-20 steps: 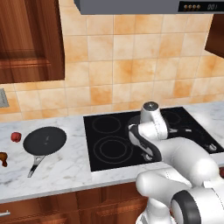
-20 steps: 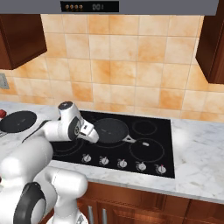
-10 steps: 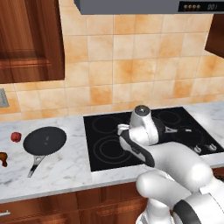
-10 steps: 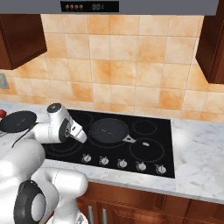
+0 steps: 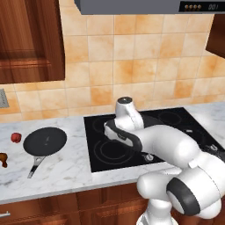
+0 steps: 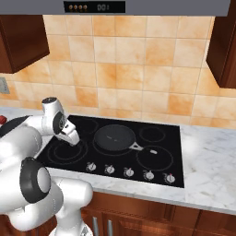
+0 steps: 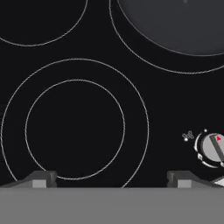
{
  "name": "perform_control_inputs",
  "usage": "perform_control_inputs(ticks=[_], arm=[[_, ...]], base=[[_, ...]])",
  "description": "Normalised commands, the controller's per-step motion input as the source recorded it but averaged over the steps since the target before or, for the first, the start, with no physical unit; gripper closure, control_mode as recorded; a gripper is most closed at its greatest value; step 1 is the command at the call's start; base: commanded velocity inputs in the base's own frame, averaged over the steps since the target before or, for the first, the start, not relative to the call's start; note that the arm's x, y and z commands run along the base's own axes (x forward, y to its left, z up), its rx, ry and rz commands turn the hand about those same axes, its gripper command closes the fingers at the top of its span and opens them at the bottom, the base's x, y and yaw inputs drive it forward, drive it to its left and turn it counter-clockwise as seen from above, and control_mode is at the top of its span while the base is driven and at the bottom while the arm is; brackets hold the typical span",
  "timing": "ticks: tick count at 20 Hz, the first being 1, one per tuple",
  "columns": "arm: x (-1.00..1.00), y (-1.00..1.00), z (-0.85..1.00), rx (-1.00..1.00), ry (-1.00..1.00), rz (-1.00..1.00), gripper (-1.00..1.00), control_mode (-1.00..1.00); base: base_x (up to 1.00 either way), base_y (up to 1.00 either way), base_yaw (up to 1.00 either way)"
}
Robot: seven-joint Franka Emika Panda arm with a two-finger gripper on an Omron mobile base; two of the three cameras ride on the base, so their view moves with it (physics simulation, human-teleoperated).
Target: Place both pans onto different burners. Then place the bell pepper and the chicken drumstick on different pans.
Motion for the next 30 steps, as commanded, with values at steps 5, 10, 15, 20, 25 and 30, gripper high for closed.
perform_control_inputs(ticks=[5, 10, 15, 20, 25, 30], arm=[[-0.02, 0.51, 0.01, 0.02, 0.03, 0.00, -1.00, -1.00], [-0.01, 0.47, 0.00, 0.00, 0.00, 0.00, -1.00, -1.00], [0.00, 0.57, 0.00, 0.04, 0.00, 0.00, -1.00, -1.00], [0.00, 0.56, 0.00, 0.05, 0.00, 0.05, -1.00, -1.00], [0.00, 0.59, 0.00, 0.04, 0.00, 0.07, -1.00, -1.00], [0.00, 0.62, 0.00, 0.00, 0.00, 0.07, -1.00, -1.00]], base=[[0.00, 0.00, 0.00], [0.00, 0.00, 0.00], [0.00, 0.00, 0.00], [0.00, 0.00, 0.00], [0.00, 0.00, 0.00], [0.00, 0.00, 0.00]])
